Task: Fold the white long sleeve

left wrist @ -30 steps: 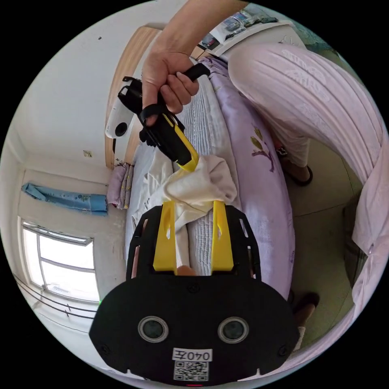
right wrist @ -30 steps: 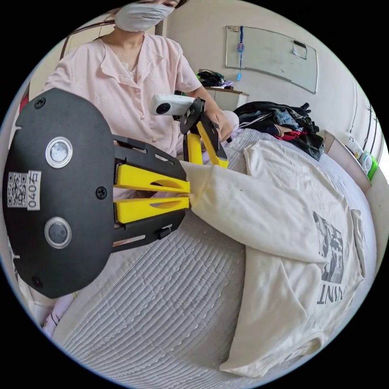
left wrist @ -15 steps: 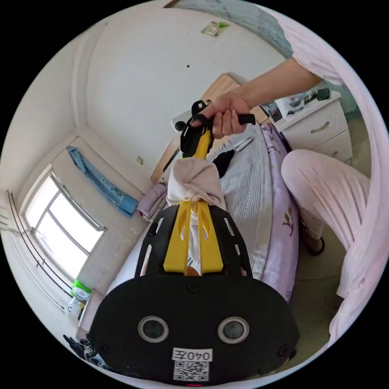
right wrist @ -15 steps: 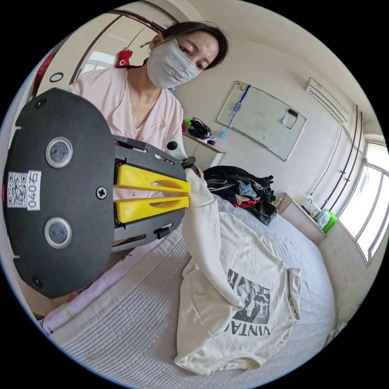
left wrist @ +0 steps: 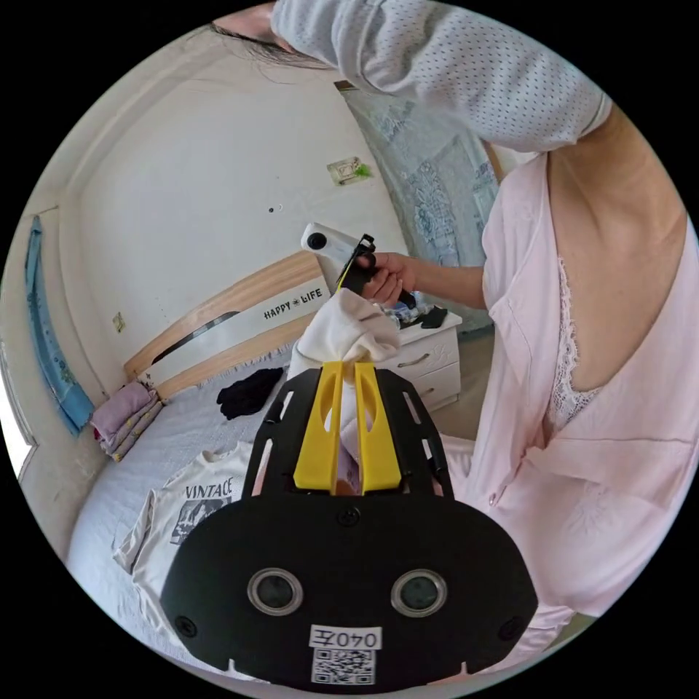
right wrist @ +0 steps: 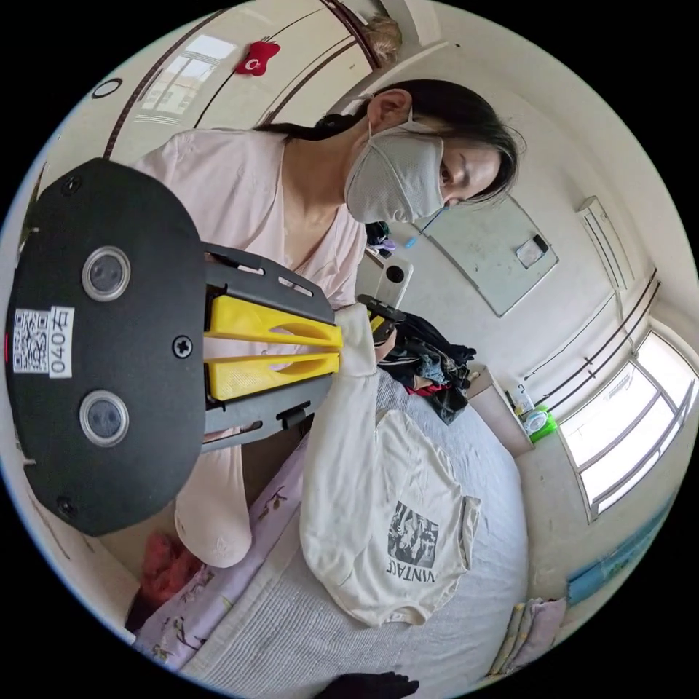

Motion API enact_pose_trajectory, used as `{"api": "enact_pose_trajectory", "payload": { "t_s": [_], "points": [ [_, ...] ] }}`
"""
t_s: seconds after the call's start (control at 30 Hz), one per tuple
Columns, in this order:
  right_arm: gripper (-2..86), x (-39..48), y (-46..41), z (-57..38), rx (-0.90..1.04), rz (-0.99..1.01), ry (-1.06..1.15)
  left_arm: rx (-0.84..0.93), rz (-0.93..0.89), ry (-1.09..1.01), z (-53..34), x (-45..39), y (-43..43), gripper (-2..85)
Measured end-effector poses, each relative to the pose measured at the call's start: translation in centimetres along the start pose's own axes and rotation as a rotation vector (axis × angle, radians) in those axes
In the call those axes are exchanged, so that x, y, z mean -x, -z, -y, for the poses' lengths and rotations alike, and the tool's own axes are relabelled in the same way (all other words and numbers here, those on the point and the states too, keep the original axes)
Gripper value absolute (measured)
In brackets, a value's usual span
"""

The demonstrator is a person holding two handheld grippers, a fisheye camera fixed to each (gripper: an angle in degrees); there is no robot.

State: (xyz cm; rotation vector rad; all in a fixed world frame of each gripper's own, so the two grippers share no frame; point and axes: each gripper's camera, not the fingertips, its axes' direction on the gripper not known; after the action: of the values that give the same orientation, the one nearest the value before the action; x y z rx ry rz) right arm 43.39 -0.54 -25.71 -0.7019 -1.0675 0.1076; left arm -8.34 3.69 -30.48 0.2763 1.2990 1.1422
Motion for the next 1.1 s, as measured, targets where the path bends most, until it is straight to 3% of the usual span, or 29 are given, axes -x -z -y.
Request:
{"api": "enact_pose_trajectory", "payload": {
  "t_s": [0.2, 0.37, 0.63, 0.73, 0.93, 1.1],
  "points": [
    [-0.7, -1.8, -0.5, -0.5, -0.019, 0.041, -0.095, 0.044, 0.004, 0.08, -2.5, 4.1, -0.6, -1.4],
    [-0.3, -5.6, -1.9, 7.9, 0.03, 0.049, -0.043, 0.024, 0.04, 0.281, -5.9, 12.6, 1.0, -1.4],
    [7.1, -16.0, -7.9, 27.0, 0.073, -0.132, -0.102, 0.066, 0.334, 0.65, -16.0, 33.1, 2.9, -1.5],
    [13.6, -19.4, -9.3, 31.3, 0.031, -0.274, -0.187, 0.194, 0.476, 0.842, -22.3, 41.4, 1.9, -1.4],
    [12.7, -21.7, -13.6, 27.1, 0.06, -0.322, -0.199, 0.392, 0.512, 1.166, -35.1, 48.5, 0.0, -1.5],
    [11.4, -22.3, -15.7, 21.6, 0.187, -0.545, -0.261, 0.172, 0.458, 1.271, -39.1, 48.3, 3.1, -1.3]
  ]
}}
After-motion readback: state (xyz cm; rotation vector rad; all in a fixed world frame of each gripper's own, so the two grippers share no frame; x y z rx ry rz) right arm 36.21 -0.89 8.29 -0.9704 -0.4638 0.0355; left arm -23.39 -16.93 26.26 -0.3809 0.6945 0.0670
